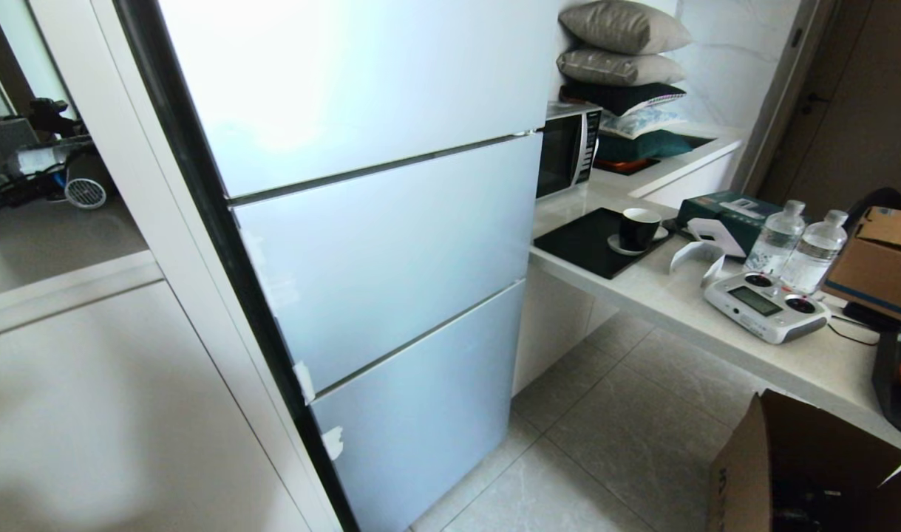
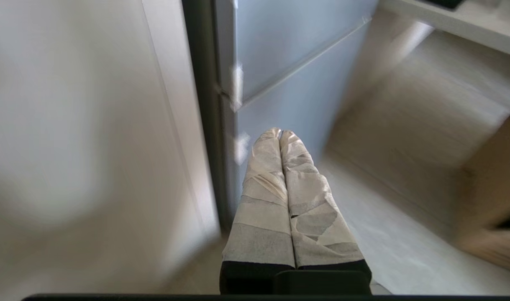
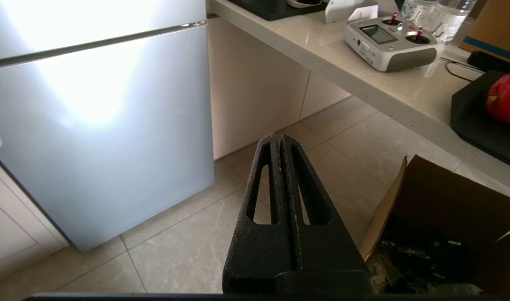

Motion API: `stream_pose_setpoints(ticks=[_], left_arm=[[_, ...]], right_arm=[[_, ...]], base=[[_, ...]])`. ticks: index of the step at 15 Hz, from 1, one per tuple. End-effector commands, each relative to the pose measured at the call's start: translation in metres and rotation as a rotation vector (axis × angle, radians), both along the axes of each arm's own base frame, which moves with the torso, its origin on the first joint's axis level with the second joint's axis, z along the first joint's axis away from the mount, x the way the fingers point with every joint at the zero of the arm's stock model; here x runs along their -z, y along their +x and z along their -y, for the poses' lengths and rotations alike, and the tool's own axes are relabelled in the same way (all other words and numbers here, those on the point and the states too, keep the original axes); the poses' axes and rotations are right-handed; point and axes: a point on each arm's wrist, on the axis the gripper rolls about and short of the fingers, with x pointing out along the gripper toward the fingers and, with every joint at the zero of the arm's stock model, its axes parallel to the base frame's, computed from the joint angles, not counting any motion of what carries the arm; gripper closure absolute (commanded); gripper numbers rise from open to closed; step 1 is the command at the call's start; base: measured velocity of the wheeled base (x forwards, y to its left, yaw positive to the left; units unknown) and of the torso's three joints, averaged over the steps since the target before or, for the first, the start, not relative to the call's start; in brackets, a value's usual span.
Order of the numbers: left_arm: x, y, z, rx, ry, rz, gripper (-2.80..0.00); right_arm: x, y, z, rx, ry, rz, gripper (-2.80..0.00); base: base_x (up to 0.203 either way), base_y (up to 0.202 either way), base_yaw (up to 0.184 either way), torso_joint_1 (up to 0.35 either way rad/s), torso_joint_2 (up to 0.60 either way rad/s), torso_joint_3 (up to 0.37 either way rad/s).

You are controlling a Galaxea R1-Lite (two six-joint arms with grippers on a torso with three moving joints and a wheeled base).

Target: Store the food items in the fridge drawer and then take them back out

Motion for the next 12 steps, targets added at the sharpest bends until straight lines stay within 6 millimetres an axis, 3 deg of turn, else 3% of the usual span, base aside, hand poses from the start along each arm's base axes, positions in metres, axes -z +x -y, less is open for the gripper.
stream_pose_setpoints(ticks=[1,5,7,9,12], left_arm=[[-0.009,0.057,0.003,0.01,-0.017,-0.221,0.0],[-0.013,0.16,0.007,-0.019,-0.119,-0.219,0.0],[-0.01,0.201,-0.001,-0.081,-0.2,-0.165,0.0],[-0.018,0.224,-0.022,-0.174,-0.286,-0.036,0.0],[-0.025,0.238,-0.026,-0.181,-0.395,0.075,0.0]], right_arm=[[0.0,0.0,0.0,-0.001,0.001,-0.001,0.0],[0.0,0.0,0.0,-0.001,-0.001,-0.002,0.0],[0.0,0.0,0.0,-0.001,-0.001,-0.002,0.0],[0.0,0.0,0.0,-0.001,-0.001,-0.001,0.0],[0.0,0.0,0.0,-0.001,-0.001,-0.001,0.0]], base=[[0.0,0.0,0.0,0.0,0.0,0.0],[0.0,0.0,0.0,0.0,0.0,0.0],[0.0,0.0,0.0,0.0,0.0,0.0],[0.0,0.0,0.0,0.0,0.0,0.0],[0.0,0.0,0.0,0.0,0.0,0.0]])
